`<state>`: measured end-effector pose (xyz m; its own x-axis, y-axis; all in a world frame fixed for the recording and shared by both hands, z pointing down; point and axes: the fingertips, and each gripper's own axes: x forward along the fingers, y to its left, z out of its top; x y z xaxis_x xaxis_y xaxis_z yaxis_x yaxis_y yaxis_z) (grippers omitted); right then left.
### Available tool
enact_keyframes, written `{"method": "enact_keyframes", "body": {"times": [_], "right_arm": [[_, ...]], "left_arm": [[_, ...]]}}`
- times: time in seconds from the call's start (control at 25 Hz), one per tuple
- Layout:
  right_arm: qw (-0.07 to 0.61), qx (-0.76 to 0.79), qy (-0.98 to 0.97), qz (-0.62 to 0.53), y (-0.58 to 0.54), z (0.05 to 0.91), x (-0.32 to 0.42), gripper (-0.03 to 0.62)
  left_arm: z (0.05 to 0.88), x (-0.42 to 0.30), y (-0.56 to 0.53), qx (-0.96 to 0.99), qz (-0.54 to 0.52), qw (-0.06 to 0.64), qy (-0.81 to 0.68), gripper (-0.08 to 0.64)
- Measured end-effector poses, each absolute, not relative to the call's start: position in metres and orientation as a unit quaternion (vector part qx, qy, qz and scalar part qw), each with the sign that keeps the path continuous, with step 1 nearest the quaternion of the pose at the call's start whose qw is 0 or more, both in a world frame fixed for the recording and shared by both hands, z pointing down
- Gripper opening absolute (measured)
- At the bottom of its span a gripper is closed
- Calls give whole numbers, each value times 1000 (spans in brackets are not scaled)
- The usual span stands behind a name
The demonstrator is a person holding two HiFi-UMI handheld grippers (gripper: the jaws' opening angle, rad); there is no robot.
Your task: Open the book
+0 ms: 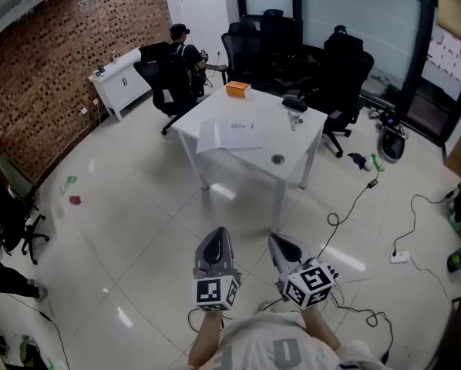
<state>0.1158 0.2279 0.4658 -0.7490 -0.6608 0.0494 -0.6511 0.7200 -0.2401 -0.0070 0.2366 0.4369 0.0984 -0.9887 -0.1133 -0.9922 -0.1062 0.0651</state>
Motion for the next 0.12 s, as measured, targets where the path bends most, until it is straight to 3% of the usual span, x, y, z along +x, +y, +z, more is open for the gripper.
{"method": "enact_keyframes", "body": {"times": [0.12], "right_arm": [[17,-350,929,-117,232,465,113,2]], "left_arm": [[438,-10,239,-739,63,11,671,12]]}}
